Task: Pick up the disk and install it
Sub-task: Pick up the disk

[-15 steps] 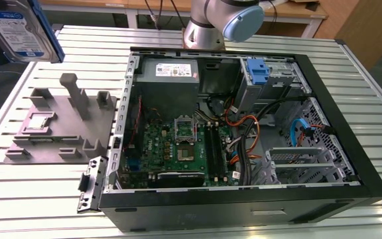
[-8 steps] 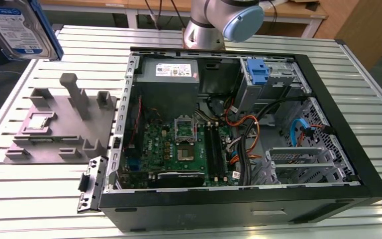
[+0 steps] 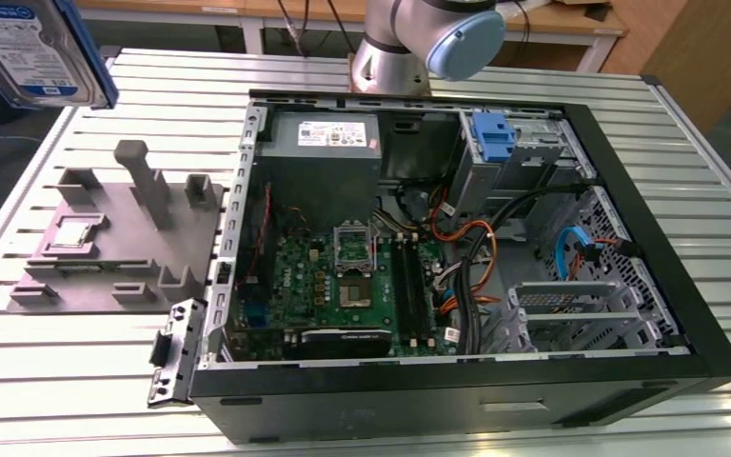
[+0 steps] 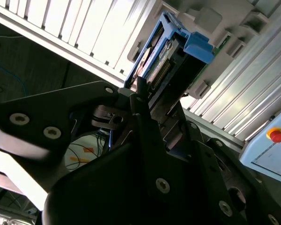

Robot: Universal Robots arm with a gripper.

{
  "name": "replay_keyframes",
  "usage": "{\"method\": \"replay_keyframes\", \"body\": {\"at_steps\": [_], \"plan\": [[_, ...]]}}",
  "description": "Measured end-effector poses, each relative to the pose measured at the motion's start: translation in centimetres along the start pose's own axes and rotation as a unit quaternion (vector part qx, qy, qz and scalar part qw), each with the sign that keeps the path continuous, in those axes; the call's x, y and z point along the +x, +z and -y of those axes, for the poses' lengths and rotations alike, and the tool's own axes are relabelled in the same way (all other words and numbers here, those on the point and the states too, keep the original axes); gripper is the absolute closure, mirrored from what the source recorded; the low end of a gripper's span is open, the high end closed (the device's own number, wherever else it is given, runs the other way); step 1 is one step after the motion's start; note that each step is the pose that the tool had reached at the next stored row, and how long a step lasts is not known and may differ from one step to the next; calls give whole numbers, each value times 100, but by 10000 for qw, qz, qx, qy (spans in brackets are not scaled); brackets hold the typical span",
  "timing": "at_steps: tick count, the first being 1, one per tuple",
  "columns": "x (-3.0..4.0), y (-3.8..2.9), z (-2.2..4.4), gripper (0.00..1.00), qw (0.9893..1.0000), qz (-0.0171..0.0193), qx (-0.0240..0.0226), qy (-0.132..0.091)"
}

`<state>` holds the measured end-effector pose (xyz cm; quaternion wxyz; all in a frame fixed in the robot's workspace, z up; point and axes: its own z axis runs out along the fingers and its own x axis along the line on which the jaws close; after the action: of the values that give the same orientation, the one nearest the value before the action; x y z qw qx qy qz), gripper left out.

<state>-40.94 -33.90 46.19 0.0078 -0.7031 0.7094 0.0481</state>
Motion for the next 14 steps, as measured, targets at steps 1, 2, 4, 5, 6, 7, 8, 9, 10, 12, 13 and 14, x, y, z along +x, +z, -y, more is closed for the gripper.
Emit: {"method": "replay_keyframes", "body": {"at_steps": [1,2,4,5,6,7,8,9,10,12,13,14], "plan": [[-1,-12,-1,65,10000,0,0,0],[-2,-25,-1,65,10000,0,0,0],[-4,-50,-3,65,10000,0,-1,0],[-5,-62,-3,65,10000,0,-1,0],[-6,-73,-4,65,10000,0,-1,0],[-7,-84,-5,65,10000,0,-1,0],[-8,-95,-5,65,10000,0,-1,0],[-8,-106,-6,65,10000,0,-1,0],[-9,-115,-7,65,10000,0,-1,0],[-10,-132,-8,65,10000,0,-1,0],[-11,-141,-8,65,10000,0,-1,0],[-12,-151,-8,65,10000,0,-1,0]]}}
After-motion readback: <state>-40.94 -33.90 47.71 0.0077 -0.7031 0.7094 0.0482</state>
